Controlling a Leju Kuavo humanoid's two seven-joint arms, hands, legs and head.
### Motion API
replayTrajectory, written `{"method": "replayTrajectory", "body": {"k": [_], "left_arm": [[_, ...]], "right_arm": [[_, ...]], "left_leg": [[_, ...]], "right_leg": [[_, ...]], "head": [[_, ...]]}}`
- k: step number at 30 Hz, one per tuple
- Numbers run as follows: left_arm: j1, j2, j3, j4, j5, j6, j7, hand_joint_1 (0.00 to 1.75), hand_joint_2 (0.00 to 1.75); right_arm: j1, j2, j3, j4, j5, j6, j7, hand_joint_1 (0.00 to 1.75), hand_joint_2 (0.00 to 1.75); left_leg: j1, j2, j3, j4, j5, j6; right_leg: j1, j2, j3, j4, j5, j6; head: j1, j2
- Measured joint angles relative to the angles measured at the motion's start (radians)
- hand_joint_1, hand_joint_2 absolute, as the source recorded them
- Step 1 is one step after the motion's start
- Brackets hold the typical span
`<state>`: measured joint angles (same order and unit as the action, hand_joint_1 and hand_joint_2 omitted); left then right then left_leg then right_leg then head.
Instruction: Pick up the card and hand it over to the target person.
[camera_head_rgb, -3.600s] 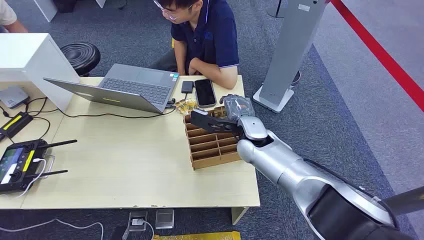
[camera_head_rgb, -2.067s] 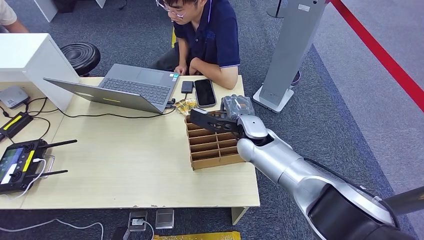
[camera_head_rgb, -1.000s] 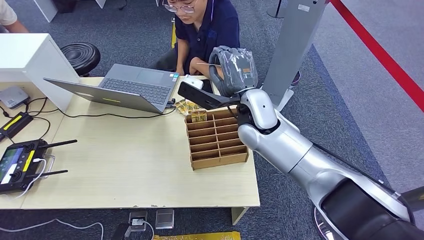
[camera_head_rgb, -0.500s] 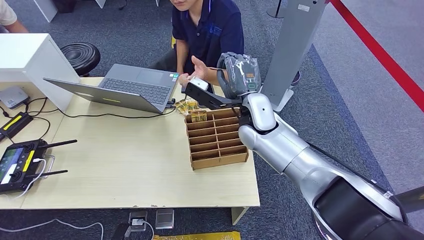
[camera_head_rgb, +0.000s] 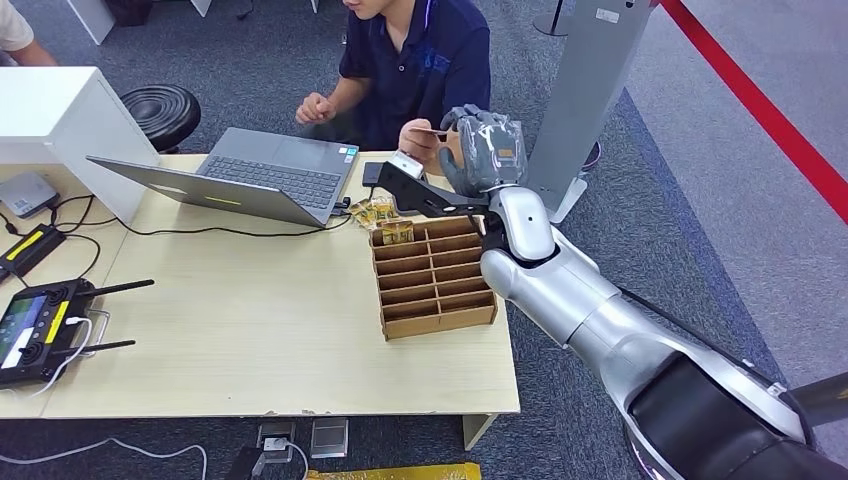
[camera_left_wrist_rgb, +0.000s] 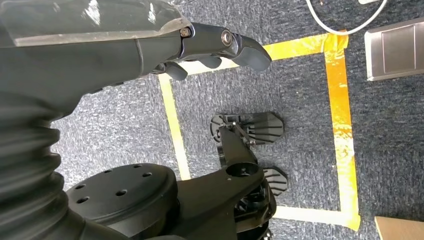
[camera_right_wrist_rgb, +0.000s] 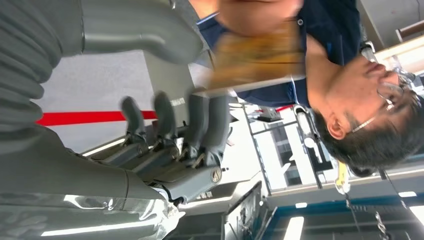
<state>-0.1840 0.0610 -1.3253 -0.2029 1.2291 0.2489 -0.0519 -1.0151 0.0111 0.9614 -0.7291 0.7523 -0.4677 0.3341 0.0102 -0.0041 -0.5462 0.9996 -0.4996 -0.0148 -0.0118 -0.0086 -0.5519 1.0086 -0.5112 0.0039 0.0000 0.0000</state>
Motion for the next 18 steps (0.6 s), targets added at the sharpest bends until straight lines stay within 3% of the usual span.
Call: {"method": "replayTrajectory", "body": {"k": [5, 11, 18], "left_arm": [[0.019, 0.003, 0.028, 0.000, 0.023, 0.016, -0.011, 0.00, 0.00], [0.054, 0.009, 0.065, -0.001, 0.048, 0.024, -0.034, 0.00, 0.00], [0.066, 0.011, 0.102, -0.004, 0.076, 0.036, -0.039, 0.00, 0.00]], "right_arm": [[0.095, -0.006, -0.144, -0.118, -0.357, 0.069, -0.176, 0.00, 1.75], [0.267, -0.118, -0.196, -0.374, -0.766, 0.104, -0.331, 0.00, 1.75], [0.487, -0.234, -0.213, -0.618, -0.964, 0.093, -0.407, 0.00, 1.75]], "left_leg": [[0.000, 0.000, 0.000, 0.000, 0.000, 0.000], [0.001, -0.003, 0.001, -0.001, 0.000, 0.000], [0.001, -0.007, 0.001, -0.001, 0.000, 0.000]], "right_leg": [[0.000, 0.000, 0.000, 0.000, 0.000, 0.000], [0.001, -0.003, 0.002, -0.002, -0.001, 0.000], [0.001, -0.006, 0.003, -0.003, -0.001, 0.000]], "head": [[0.000, 0.000], [0.000, 0.000], [0.000, 0.000]]}}
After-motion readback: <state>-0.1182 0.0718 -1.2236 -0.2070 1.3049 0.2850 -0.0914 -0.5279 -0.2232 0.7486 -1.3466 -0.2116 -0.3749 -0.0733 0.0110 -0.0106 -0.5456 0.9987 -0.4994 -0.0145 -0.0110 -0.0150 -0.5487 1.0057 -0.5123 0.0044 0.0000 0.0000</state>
